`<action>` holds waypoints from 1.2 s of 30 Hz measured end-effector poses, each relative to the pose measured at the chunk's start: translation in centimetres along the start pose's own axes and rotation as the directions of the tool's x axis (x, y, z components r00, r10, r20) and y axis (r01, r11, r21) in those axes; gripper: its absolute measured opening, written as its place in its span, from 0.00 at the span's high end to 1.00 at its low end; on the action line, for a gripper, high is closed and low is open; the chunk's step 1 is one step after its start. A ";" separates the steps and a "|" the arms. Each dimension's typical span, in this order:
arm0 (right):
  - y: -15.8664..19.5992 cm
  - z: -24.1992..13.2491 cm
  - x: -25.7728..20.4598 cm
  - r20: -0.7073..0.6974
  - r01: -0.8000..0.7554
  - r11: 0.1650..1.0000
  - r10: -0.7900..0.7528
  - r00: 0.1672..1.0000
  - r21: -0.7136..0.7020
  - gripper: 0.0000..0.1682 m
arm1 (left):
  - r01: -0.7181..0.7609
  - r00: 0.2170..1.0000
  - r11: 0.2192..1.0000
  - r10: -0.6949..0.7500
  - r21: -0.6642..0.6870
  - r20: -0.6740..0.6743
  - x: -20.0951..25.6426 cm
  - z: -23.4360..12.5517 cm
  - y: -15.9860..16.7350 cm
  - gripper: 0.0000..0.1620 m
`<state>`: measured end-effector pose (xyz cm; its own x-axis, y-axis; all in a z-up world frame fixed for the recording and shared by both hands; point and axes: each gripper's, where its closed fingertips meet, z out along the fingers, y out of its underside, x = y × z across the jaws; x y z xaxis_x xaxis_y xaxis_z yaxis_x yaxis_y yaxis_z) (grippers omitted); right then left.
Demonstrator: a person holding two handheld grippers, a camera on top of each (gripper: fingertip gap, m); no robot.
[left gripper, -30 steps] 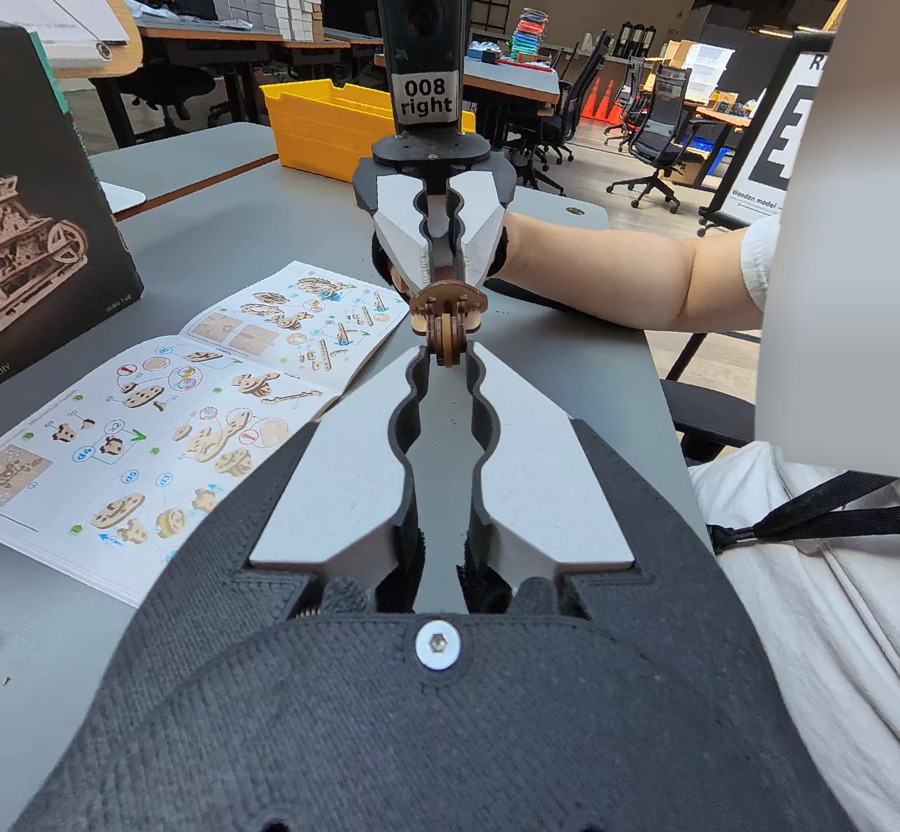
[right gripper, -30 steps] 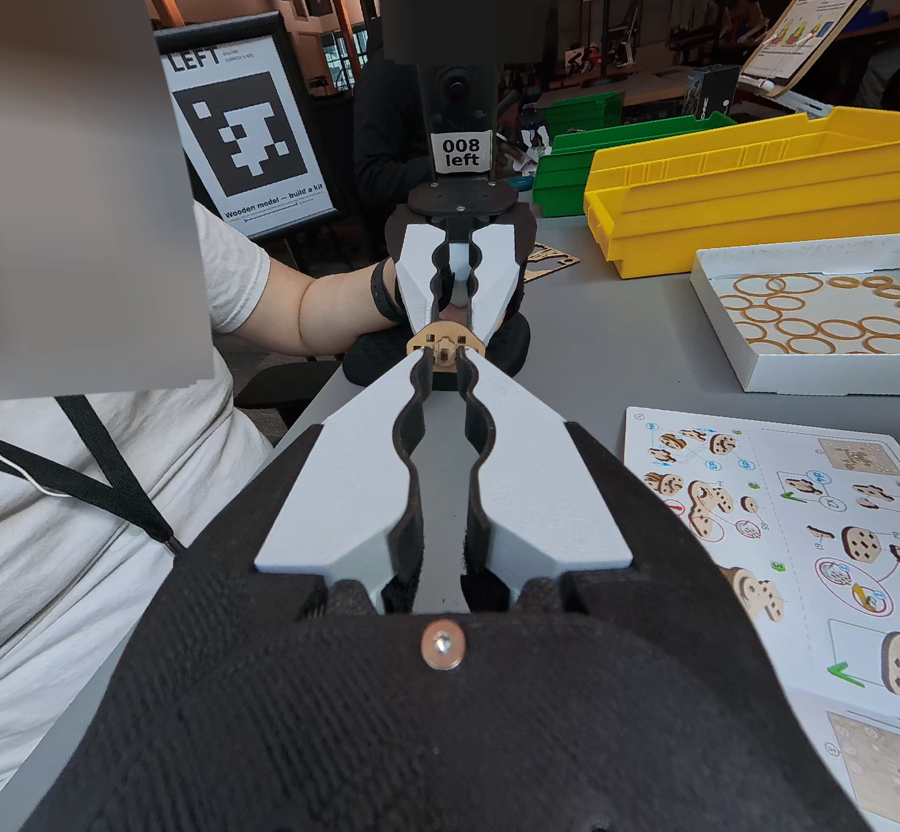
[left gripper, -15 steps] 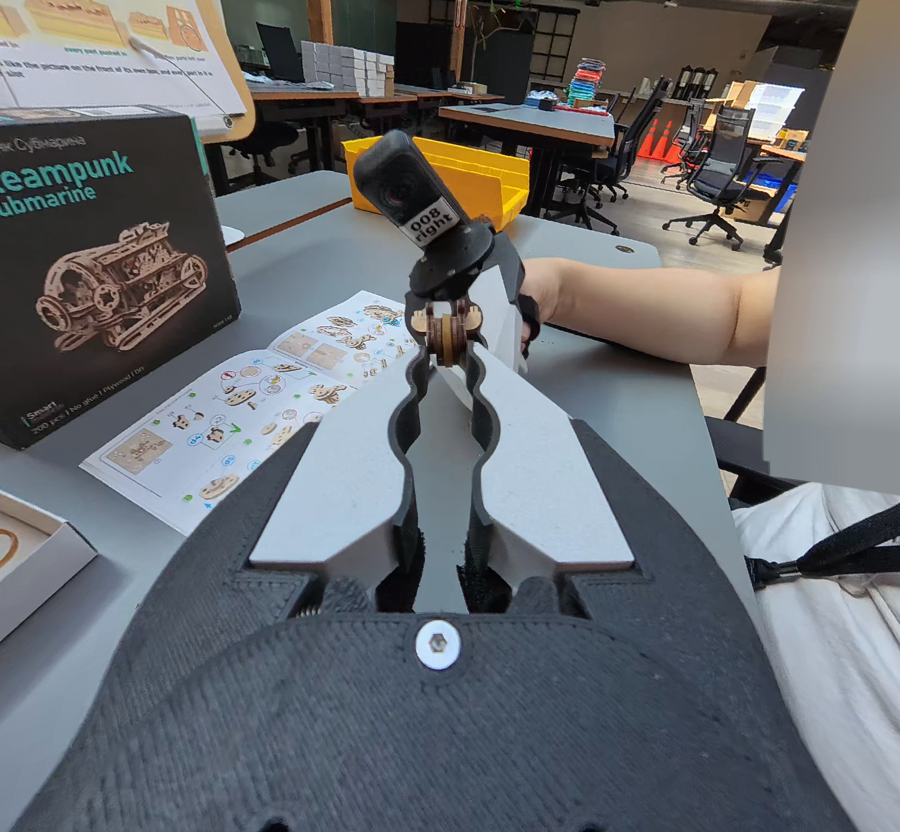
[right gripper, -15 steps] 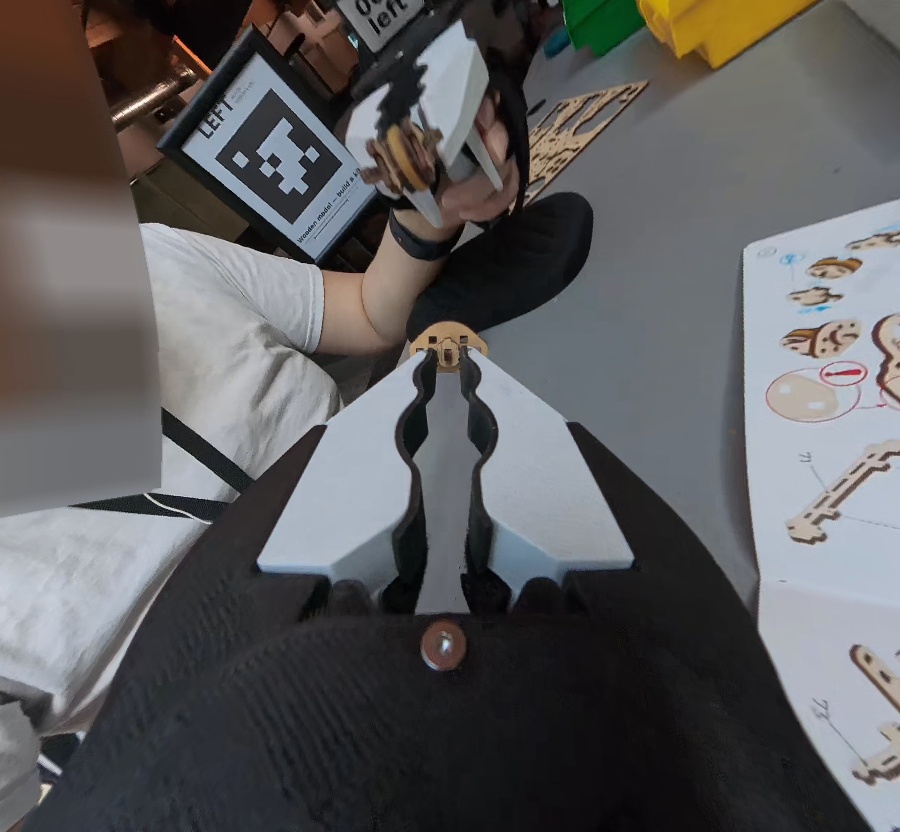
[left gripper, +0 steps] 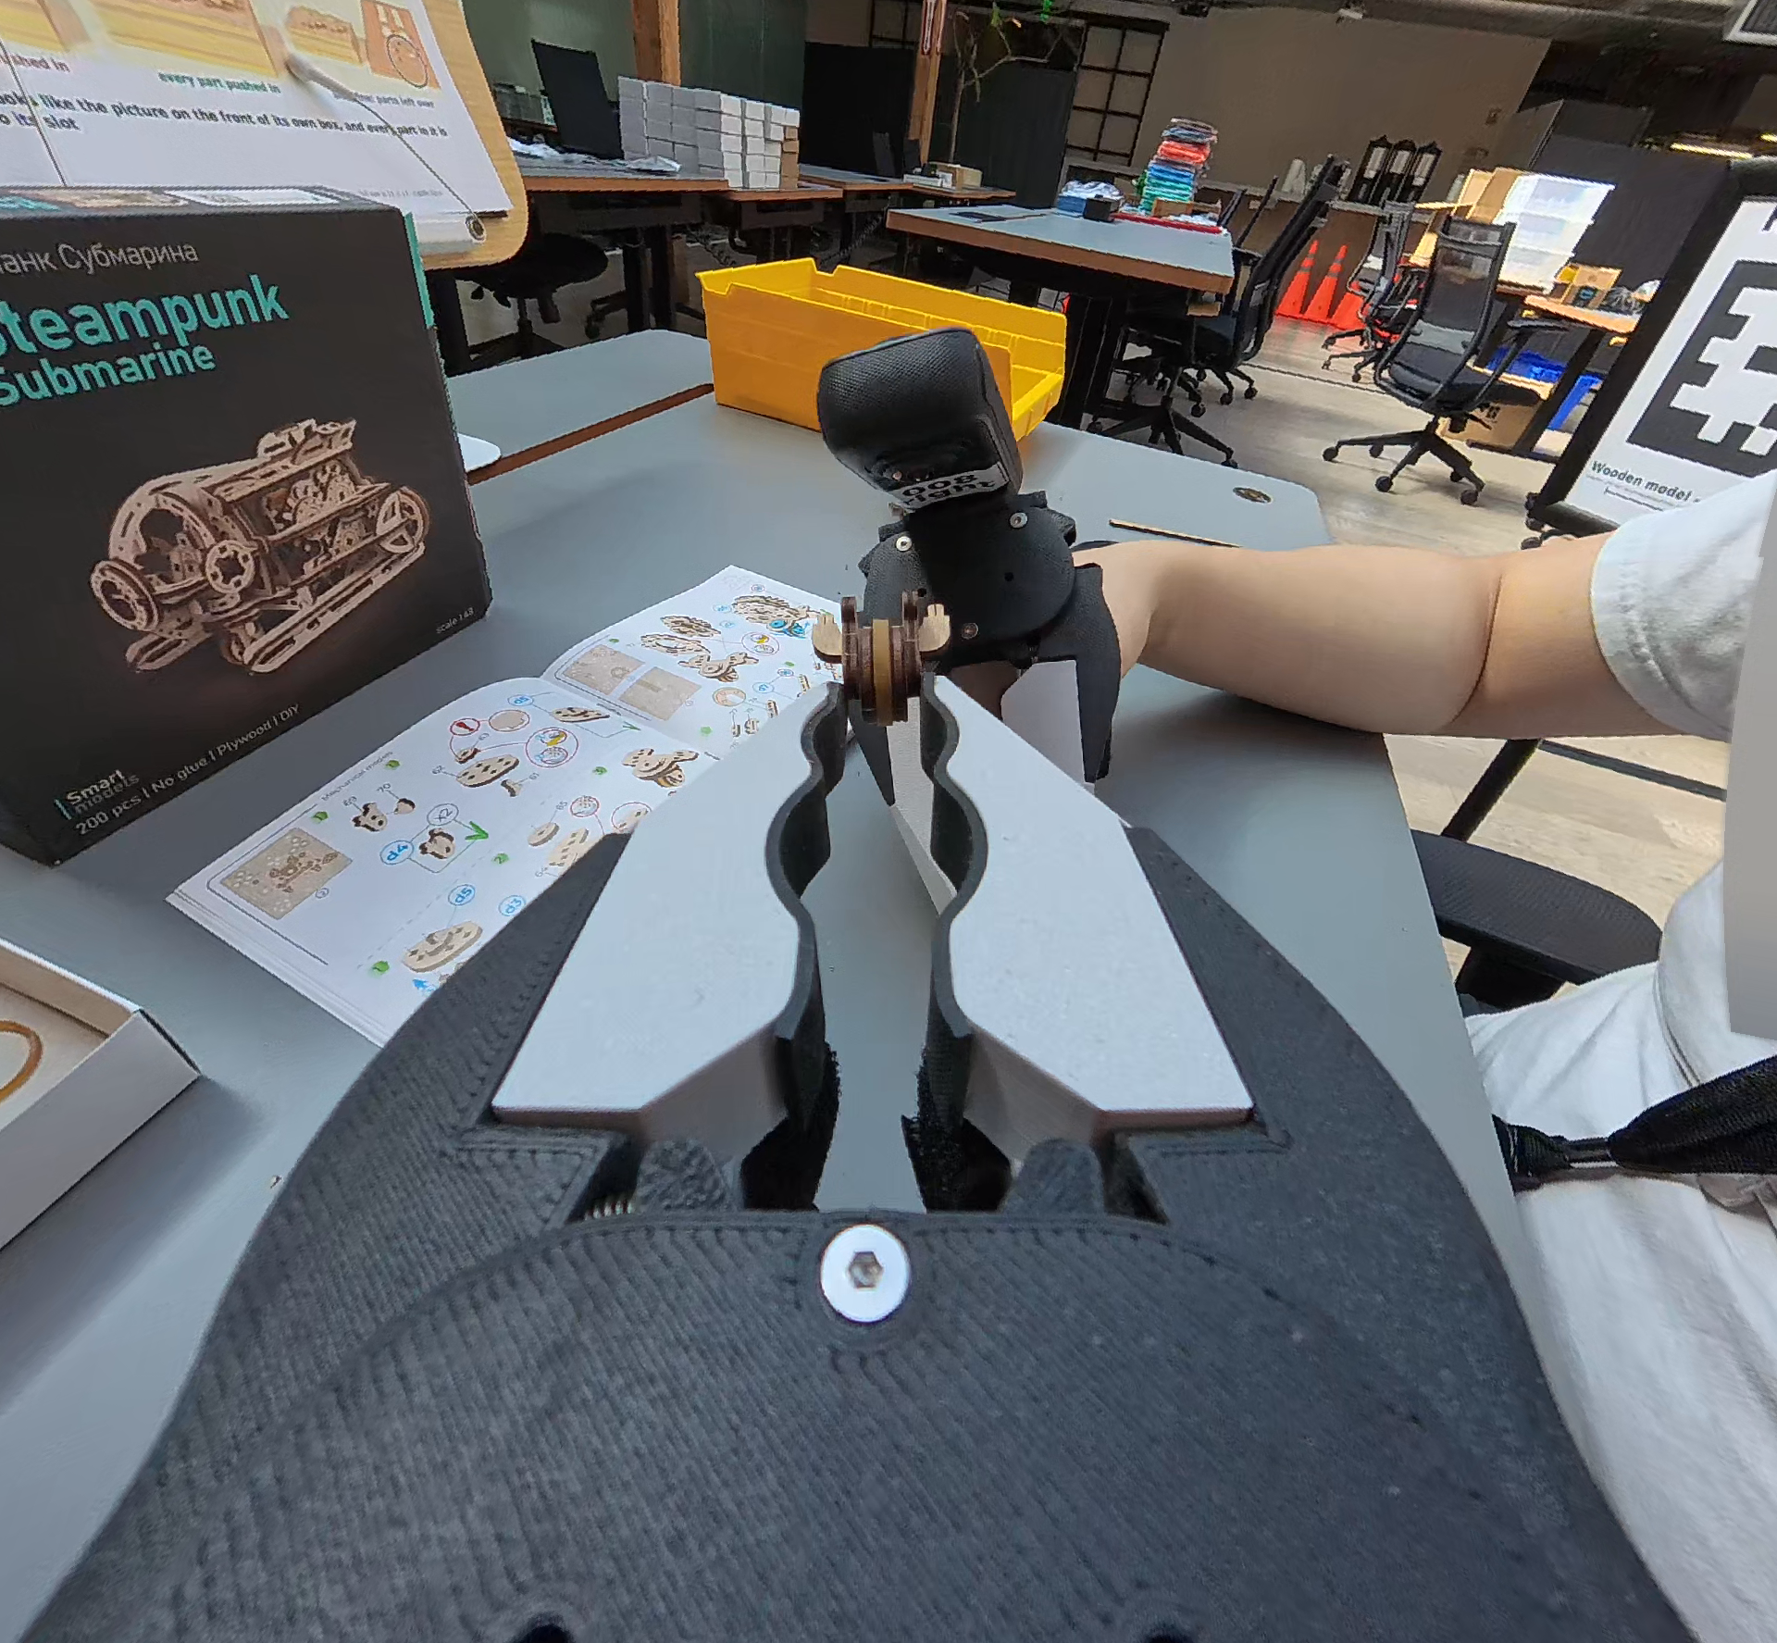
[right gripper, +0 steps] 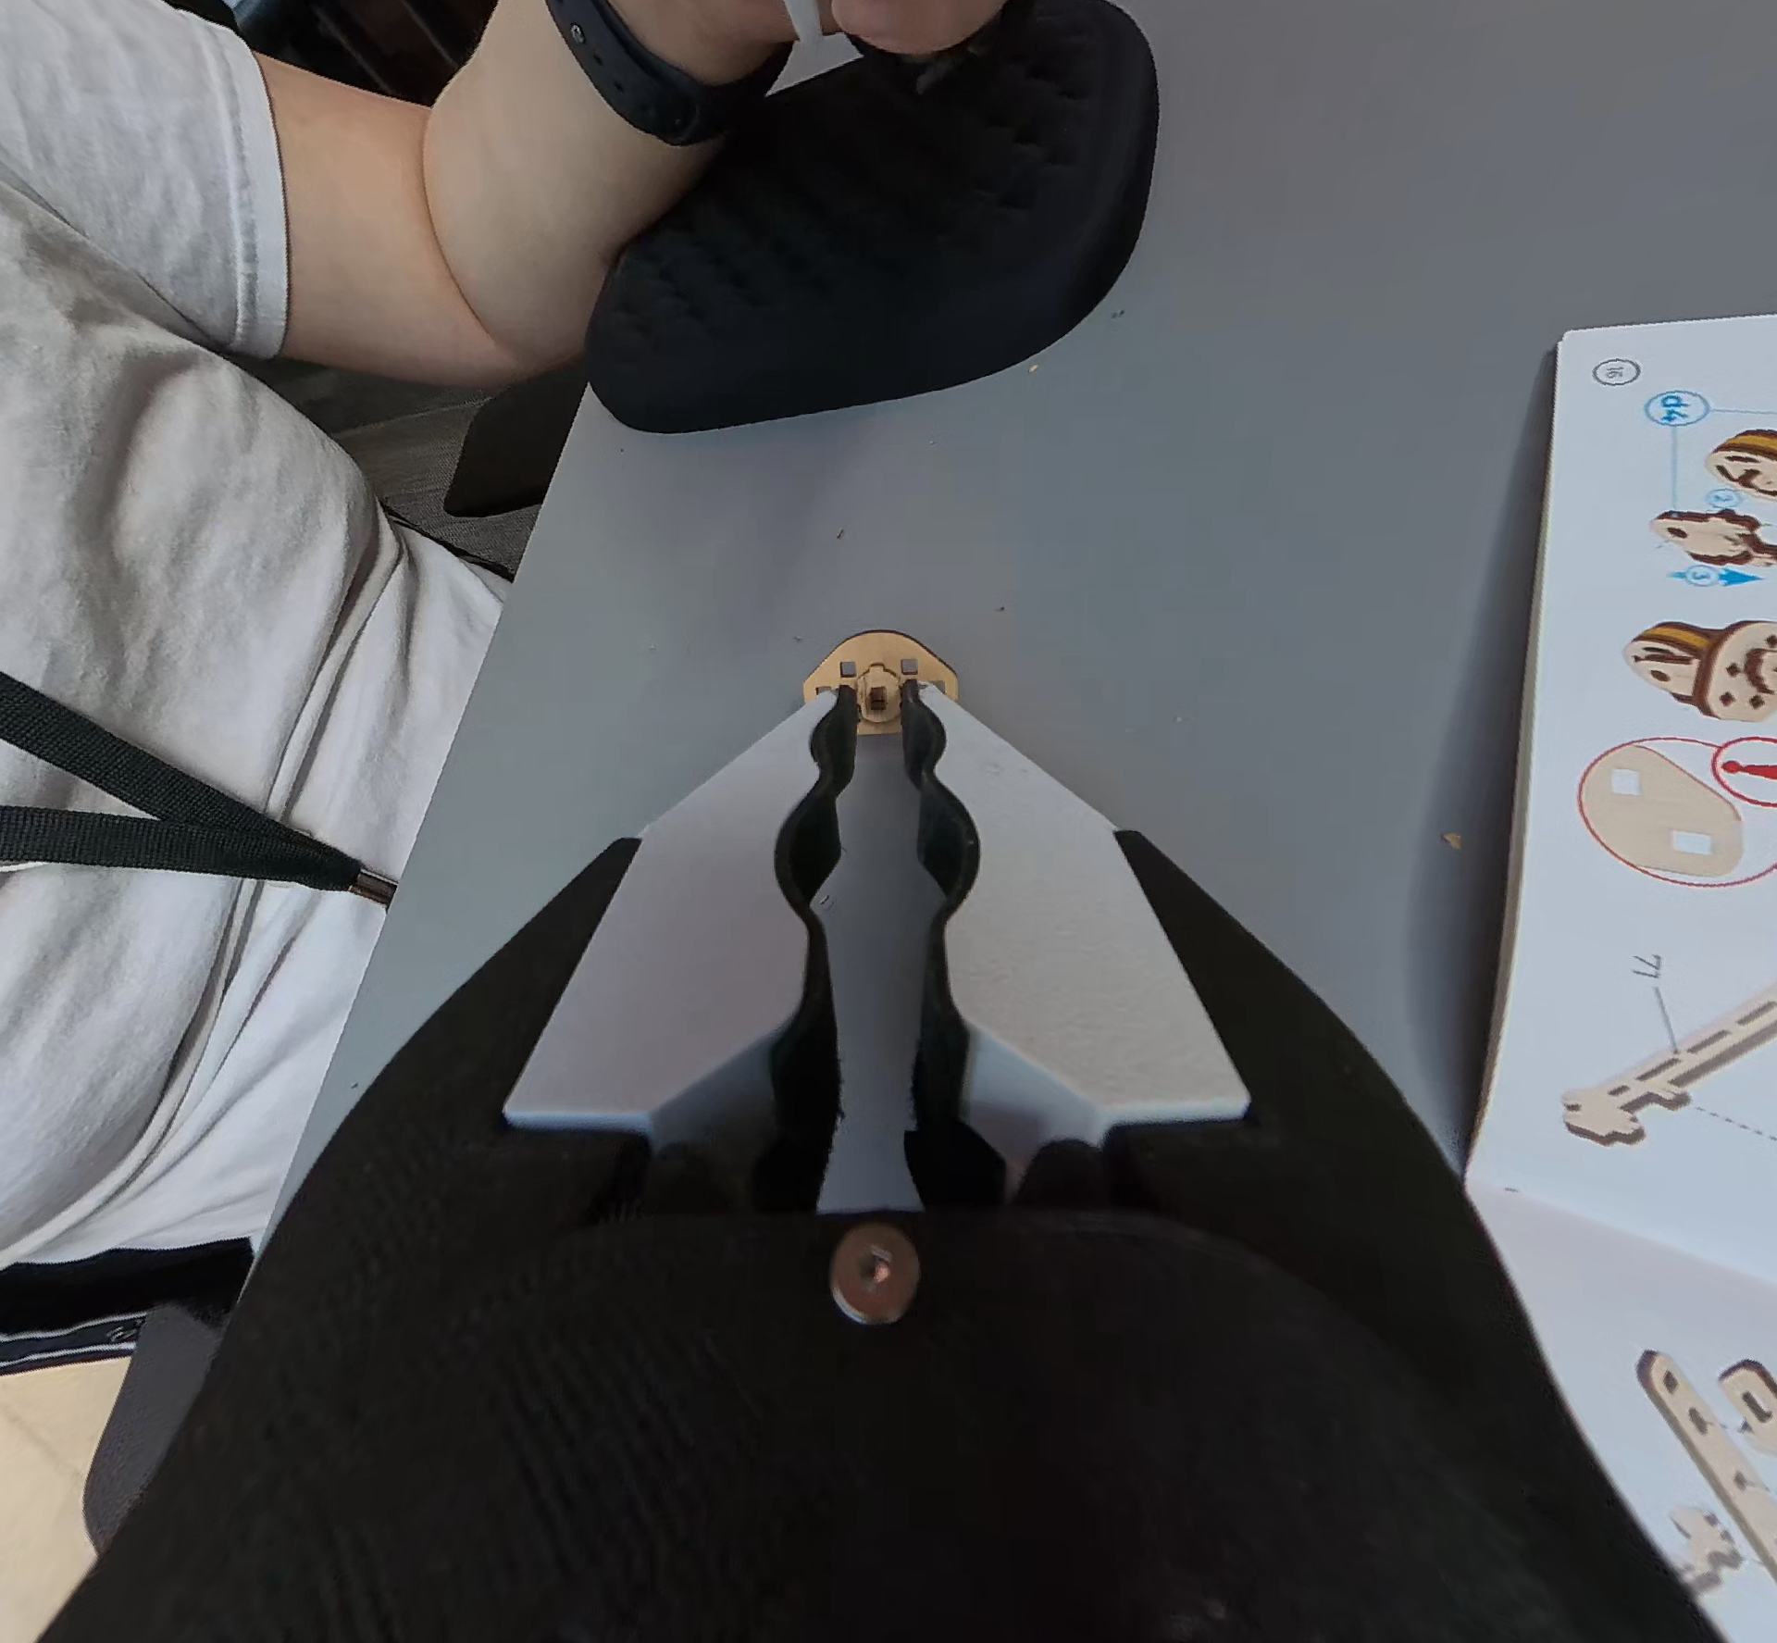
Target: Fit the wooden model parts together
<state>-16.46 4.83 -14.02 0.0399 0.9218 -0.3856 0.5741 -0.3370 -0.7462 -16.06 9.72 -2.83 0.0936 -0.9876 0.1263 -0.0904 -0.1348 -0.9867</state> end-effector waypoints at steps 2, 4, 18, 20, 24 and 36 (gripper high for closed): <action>-0.3 -0.8 0.1 -0.023 0.032 0.999 -0.032 0.999 0.016 0.95 | -0.001 1.000 1.000 0.001 0.002 -0.003 0.0 0.0 0.0 0.92; -1.6 -2.3 -0.4 -0.017 0.076 0.993 -0.074 0.997 0.091 0.95 | 0.001 1.000 1.000 -0.001 0.001 -0.003 0.0 0.0 0.0 0.92; -8.3 -10.4 -3.9 0.062 0.139 0.804 -0.212 0.975 0.578 0.95 | -0.144 0.975 0.988 0.151 0.055 -0.166 4.7 1.1 -0.6 0.92; -8.4 -10.1 -4.1 0.058 0.149 0.801 -0.223 0.973 0.579 0.95 | -0.164 0.973 0.986 0.168 0.039 -0.158 4.7 1.3 -0.3 0.92; -8.4 -9.7 -4.3 0.054 0.164 0.800 -0.237 0.970 0.577 0.95 | -0.157 0.975 0.987 0.162 0.042 -0.155 4.7 1.4 -0.3 0.92; -8.3 -11.6 -3.5 -0.066 0.256 0.785 -0.267 0.962 0.563 0.95 | -0.154 0.985 0.988 0.156 0.028 -0.079 3.2 0.8 -0.5 0.92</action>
<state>-11.83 6.64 -0.21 -0.0608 0.9888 -0.1362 0.0003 -0.1364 -0.9907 -14.89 6.69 -1.98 -0.0005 -0.9998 -0.0215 -0.0756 0.0215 -0.9969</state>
